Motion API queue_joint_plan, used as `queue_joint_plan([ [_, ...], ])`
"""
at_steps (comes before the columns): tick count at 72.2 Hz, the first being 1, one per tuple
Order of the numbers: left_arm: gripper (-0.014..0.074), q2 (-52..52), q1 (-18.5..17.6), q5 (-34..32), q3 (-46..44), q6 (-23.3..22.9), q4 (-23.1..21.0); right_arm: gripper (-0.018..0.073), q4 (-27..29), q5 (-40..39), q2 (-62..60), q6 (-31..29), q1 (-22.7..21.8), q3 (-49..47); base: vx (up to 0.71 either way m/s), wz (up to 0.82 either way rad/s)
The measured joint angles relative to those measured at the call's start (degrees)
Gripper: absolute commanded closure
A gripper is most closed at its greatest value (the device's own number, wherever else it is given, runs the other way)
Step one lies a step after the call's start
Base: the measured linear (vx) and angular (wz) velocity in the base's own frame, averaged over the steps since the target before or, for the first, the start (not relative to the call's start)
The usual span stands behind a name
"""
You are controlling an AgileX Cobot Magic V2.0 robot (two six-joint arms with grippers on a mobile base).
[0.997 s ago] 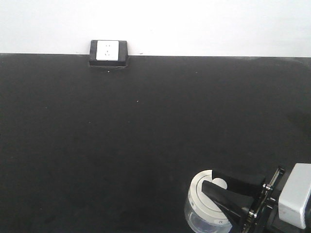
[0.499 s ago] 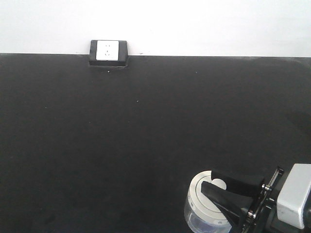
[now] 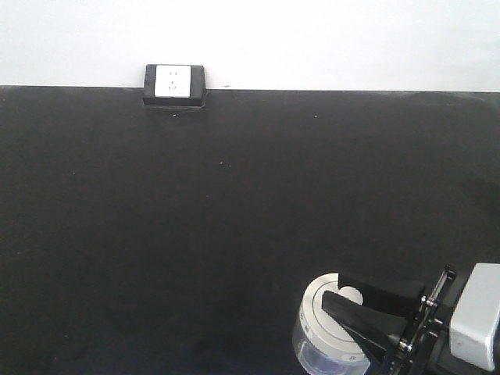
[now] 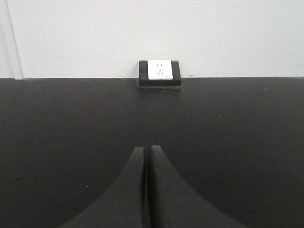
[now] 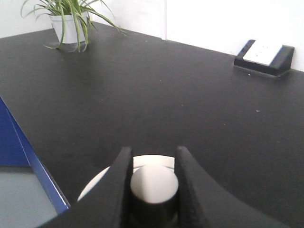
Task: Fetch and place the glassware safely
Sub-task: 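Hold the jar above the black countertop near the wall socket, then extend the right arm forward over the countertop carrying the jar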
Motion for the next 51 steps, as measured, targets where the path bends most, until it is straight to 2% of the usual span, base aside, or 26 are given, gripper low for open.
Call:
queue_joint_plan([
  [11,0.0603,0.0,0.0,0.0,0.0,0.0,0.0,0.056,2.22,-1.43,0.0,0.0,0.0,0.0,0.0,0.0],
  [20,0.0603,0.0,0.0,0.0,0.0,0.0,0.0,0.056,7.62,1.62,0.77,-1.94,0.0,-1.74,0.0,0.0],
  [33,0.0603,0.0,0.0,0.0,0.0,0.0,0.0,0.056,12.53,6.56,6.41,-10.32,0.0,-8.0,0.0,0.0],
  [42,0.0603,0.0,0.0,0.0,0.0,0.0,0.0,0.056,13.92,6.61,11.89,-14.84,0.0,-12.34,0.0,0.0],
  [51,0.0603,0.0,0.0,0.0,0.0,0.0,0.0,0.056,18.69,5.87,19.46,-20.69,0.0,-16.74,0.0,0.0],
])
